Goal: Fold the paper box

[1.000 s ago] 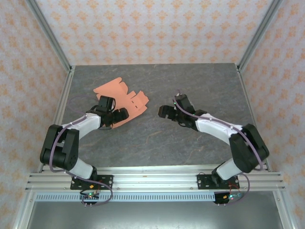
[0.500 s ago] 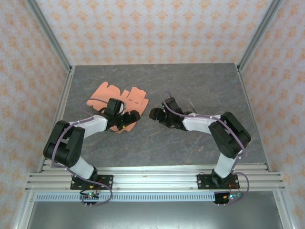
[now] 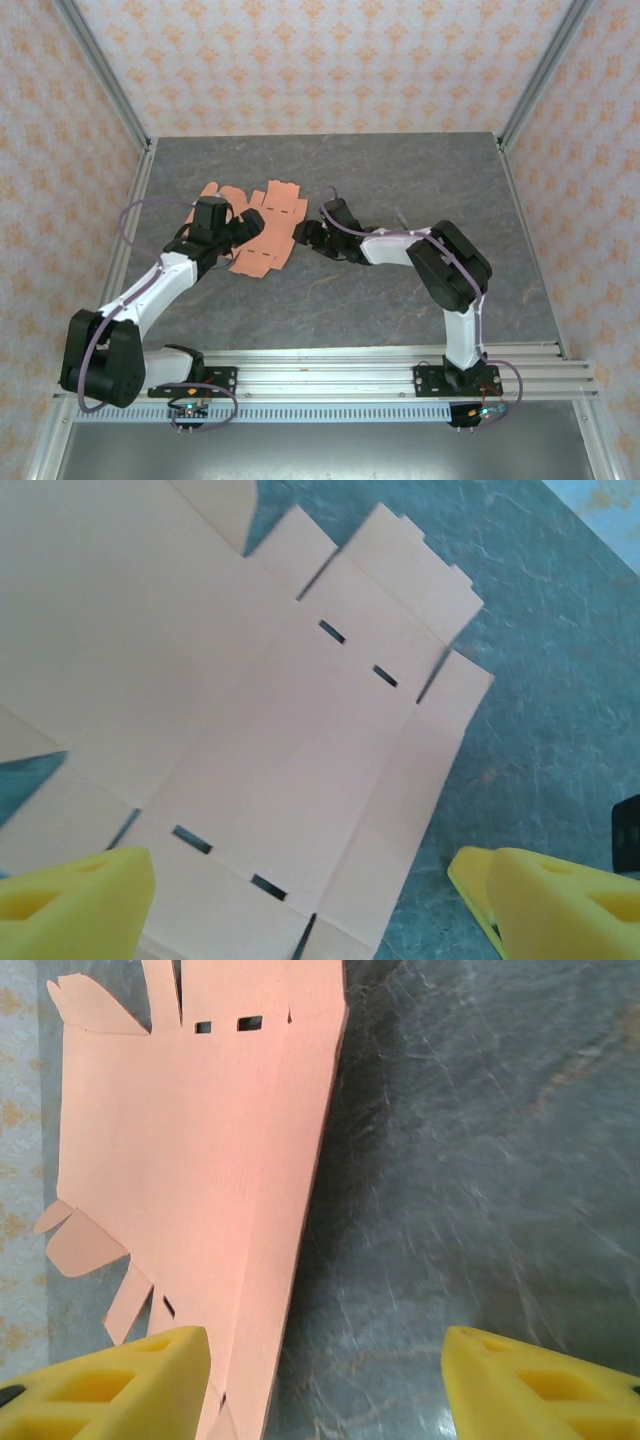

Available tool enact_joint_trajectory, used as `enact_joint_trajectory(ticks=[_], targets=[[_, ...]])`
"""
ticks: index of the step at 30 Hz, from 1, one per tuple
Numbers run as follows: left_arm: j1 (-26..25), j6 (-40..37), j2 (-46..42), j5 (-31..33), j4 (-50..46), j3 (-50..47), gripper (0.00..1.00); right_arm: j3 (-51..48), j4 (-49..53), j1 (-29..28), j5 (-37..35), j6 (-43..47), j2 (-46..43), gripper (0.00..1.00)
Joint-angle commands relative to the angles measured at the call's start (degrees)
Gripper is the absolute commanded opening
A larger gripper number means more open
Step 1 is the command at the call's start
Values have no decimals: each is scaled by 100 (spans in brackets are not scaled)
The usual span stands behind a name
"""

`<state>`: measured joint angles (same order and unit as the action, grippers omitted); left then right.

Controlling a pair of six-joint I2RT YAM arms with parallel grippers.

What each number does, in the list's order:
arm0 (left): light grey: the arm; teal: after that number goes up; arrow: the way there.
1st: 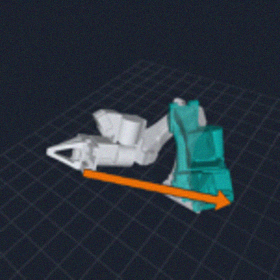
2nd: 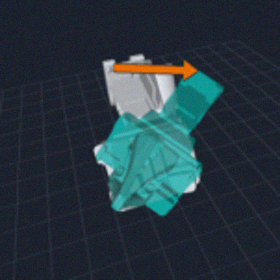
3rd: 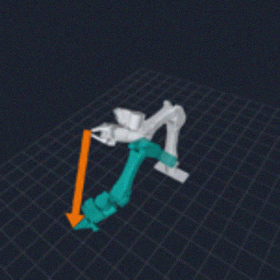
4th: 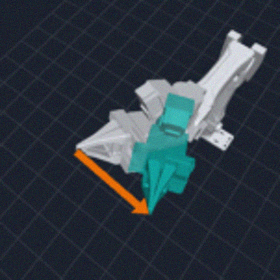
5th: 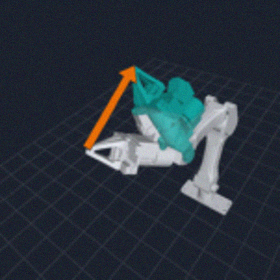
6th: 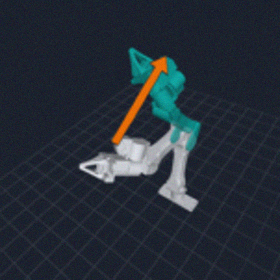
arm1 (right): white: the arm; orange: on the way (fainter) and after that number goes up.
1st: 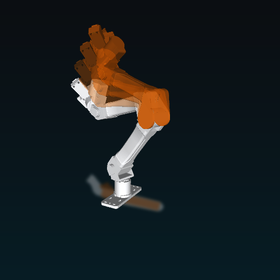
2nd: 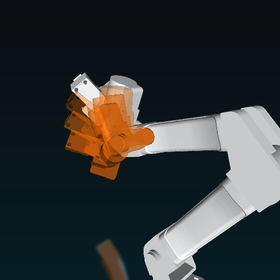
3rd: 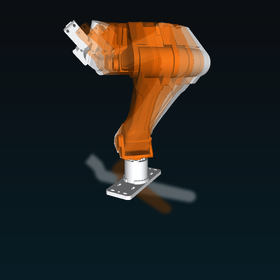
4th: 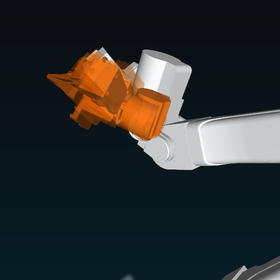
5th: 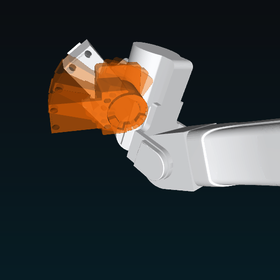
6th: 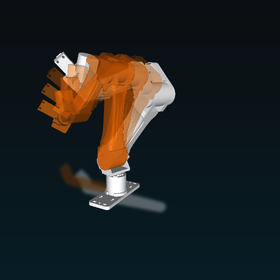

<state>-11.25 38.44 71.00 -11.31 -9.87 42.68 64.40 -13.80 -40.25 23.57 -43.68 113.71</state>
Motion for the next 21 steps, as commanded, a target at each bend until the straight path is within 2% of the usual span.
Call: enact_joint_trajectory(ticks=[1,5,11,15,18,21], targets=[[7,-151,-228,570,-357,-154,87,318,-344,-33,169,-218,366,61],[12,-239,-390,628,-509,-146,88,614,-500,-129,60,-419,686,49],[16,-242,-585,617,-572,-194,88,904,-882,-220,-440,-1202,1161,25],[14,-231,-664,572,-620,-199,88,1004,-1125,-233,-764,-1368,1240,11],[17,-231,-776,569,-691,-198,88,1049,-885,-171,-716,-852,936,5],[17,-227,-913,480,-745,-155,88,1054,33,52,-298,239,371,2]])
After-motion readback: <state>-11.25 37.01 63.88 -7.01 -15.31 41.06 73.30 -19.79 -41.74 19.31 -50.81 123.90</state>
